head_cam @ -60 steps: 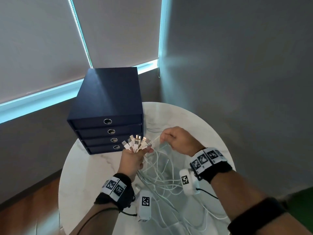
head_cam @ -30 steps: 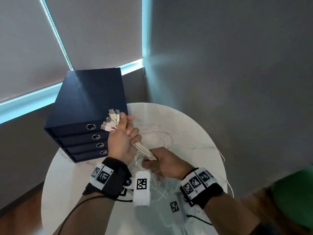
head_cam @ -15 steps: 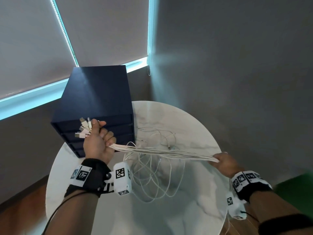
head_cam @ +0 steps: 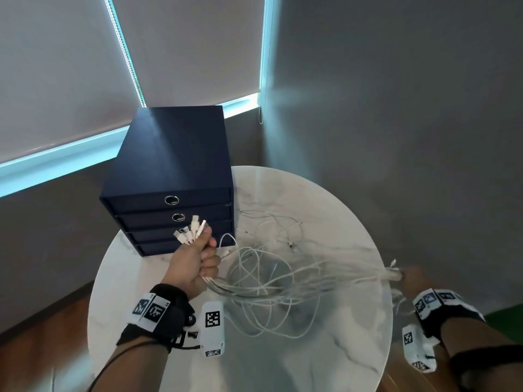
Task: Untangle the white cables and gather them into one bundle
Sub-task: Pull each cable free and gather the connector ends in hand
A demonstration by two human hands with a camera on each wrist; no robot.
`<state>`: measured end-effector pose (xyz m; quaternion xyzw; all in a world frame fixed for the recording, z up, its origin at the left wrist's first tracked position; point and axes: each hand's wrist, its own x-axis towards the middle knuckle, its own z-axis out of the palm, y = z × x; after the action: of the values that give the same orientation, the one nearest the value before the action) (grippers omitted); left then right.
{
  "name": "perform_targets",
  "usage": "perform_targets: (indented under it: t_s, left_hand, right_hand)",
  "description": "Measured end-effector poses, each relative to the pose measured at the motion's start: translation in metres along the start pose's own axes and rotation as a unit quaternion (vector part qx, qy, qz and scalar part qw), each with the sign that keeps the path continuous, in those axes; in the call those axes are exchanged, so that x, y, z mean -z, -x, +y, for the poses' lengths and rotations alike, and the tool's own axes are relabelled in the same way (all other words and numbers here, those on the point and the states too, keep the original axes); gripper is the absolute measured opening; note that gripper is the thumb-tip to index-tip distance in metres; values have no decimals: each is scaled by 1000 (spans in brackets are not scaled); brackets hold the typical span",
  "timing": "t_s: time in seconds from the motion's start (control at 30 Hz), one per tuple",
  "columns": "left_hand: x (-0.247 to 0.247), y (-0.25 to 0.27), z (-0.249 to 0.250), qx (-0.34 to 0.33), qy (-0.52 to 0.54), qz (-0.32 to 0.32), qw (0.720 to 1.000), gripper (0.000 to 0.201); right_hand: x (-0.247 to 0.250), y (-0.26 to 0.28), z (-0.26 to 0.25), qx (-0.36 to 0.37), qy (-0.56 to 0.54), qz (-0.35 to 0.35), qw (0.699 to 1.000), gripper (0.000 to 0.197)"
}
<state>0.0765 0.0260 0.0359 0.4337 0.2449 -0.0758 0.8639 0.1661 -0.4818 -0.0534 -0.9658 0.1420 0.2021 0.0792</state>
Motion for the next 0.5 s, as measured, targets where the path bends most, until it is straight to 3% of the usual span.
perform_targets:
  t_s: [0.03,0.1,0.17,0.2,0.27,0.3,0.33,0.4,0.5]
  left_hand:
    - [2,1,-2,2,-20,0,1000,38]
    - [6,3,-7,6,-40,2,999,37]
    - [9,4,-10,8,-43,10,999,36]
    - [11,5,-12,7,-42,16,999,36]
    - [12,6,-16,8,-42,26,999,35]
    - [12,6,-17,11,-44,31,999,35]
    - [13,7,-19,14,-47,37,998,35]
    - [15,8,-22,24,-60,48,997,36]
    - [21,9,-28,38,-74,62,995,35]
  right_hand:
    - [-20,-7,4,-6,13,-30,999,65]
    - [-35,7,1,-19,91,-99,991,25]
    - [-46,7,9,-9,159,-136,978,16]
    - [-40,12,4,-15,182,-159,970,23]
    - [-36,-2,2,-5,197,-171,965,81]
    - [-15,14,-21,14,226,-191,955,97]
    - [6,35,-47,35,233,-201,951,101]
    - [50,79,-104,84,201,-189,957,78]
    - [71,94,-168,168,86,-181,965,28]
